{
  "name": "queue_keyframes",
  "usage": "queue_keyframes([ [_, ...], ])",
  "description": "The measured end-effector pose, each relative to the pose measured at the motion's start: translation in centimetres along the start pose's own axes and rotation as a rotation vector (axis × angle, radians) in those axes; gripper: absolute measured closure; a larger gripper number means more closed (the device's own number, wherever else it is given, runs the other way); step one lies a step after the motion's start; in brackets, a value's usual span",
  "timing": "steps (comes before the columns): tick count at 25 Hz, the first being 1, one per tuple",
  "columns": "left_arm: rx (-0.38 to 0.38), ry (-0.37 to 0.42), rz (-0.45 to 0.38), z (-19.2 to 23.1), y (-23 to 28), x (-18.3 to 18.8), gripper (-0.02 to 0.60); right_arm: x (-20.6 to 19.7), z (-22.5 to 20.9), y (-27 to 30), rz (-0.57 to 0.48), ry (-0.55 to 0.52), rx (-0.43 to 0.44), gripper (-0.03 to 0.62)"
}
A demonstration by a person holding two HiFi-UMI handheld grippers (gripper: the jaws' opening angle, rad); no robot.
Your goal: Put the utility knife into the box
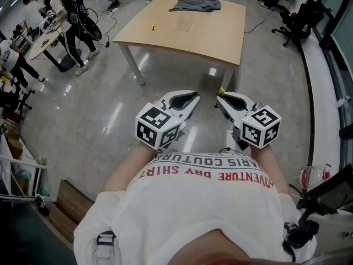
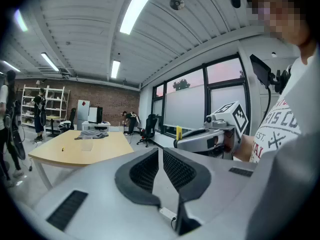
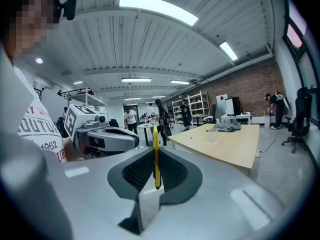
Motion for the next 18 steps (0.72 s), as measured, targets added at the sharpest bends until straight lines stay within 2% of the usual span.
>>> queue_keyframes([
  [10,-0.005,-0.002,-0.004,-0.24,-0.36,0.53,0.549,0.38,0.27,-0.24,-0.017,0.001,0.007,0.569],
  [12,-0.023,-0.022,-0.004,-0.24,-0.35,0.5,0.58,0.29,0.15,-0.28,-0.02,0.015,0.008,0.569],
  [18,-0.066,-0.038,-0.013,-0.38,0.03,0.33,0.58,0.11,-0.2,-0.27,-0.023,0.041,0.015,0.569],
])
Point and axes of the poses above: the fingertips, and each gripper's own axes: y forward along the fingers, z to its left, x out of its top, the point moved 8 cm from there along -y, backward along the fingers, and after that the axes turned 9 degrees about x, right-handed, at the moved point
